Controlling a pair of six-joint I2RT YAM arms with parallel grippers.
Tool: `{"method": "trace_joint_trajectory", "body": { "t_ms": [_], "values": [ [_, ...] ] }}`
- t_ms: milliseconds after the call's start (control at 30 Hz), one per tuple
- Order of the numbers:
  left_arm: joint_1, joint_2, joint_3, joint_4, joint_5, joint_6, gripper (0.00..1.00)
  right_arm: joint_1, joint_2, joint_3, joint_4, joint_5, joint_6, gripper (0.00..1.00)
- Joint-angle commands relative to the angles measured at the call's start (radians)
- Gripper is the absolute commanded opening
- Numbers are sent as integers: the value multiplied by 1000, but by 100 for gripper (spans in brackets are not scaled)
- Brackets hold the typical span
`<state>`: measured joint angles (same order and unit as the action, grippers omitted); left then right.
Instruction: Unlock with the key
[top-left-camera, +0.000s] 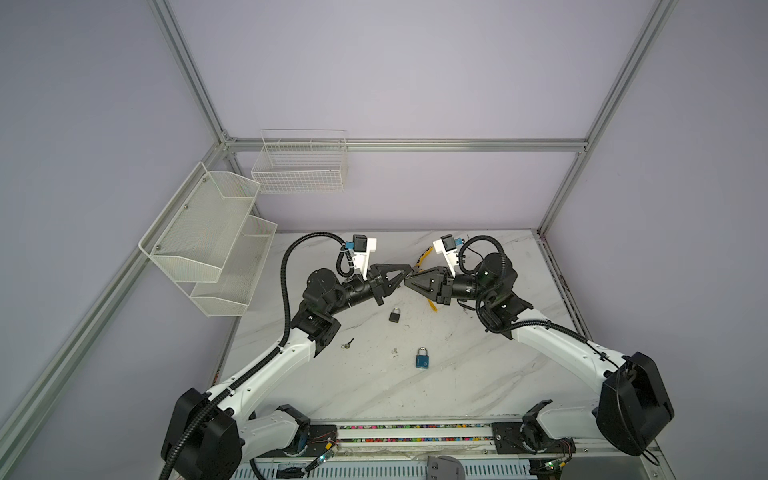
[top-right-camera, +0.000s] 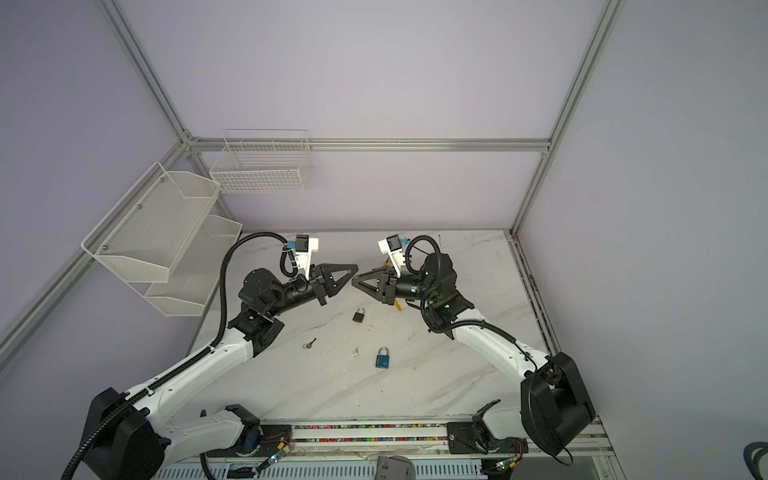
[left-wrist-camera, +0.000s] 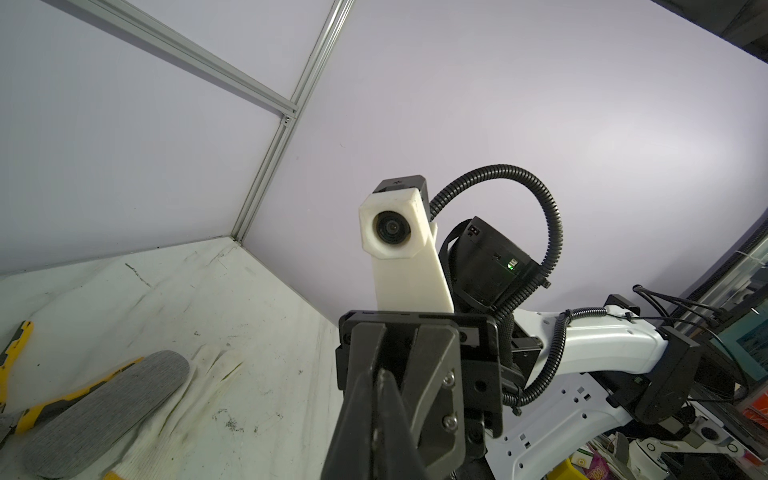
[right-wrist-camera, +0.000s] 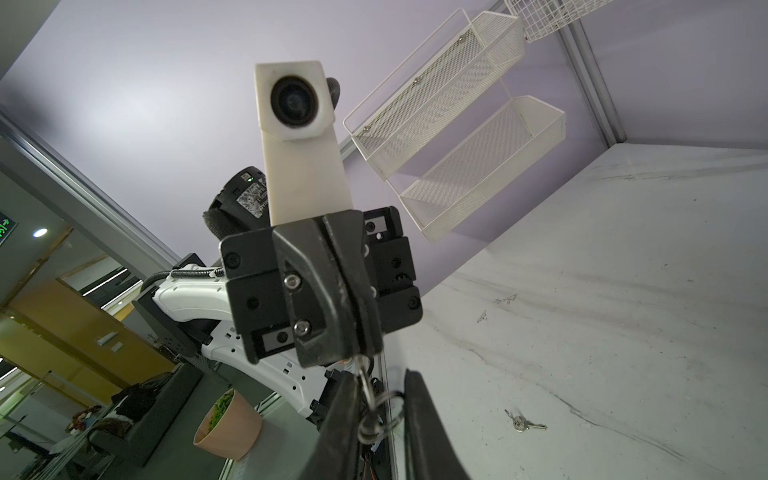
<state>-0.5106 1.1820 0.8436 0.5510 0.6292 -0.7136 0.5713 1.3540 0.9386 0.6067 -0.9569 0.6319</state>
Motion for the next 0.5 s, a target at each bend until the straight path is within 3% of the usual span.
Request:
{"method": "trace_joint_trajectory", "body": {
  "t_ms": [0, 200, 367, 467],
  "values": [
    [5, -4, 109, 15, 31, 35, 0, -5, 4, 31, 39, 8, 18, 3],
    [4, -3, 125, 3, 34, 44, 0, -10, -9, 23, 30, 11, 35, 3],
    [5, -6, 129, -12, 28, 57, 0, -10, -27, 28, 17, 11, 33, 28],
    [4, -11, 129, -18, 21, 62, 0, -10, -42, 38, -17, 26, 6, 30]
  ]
}}
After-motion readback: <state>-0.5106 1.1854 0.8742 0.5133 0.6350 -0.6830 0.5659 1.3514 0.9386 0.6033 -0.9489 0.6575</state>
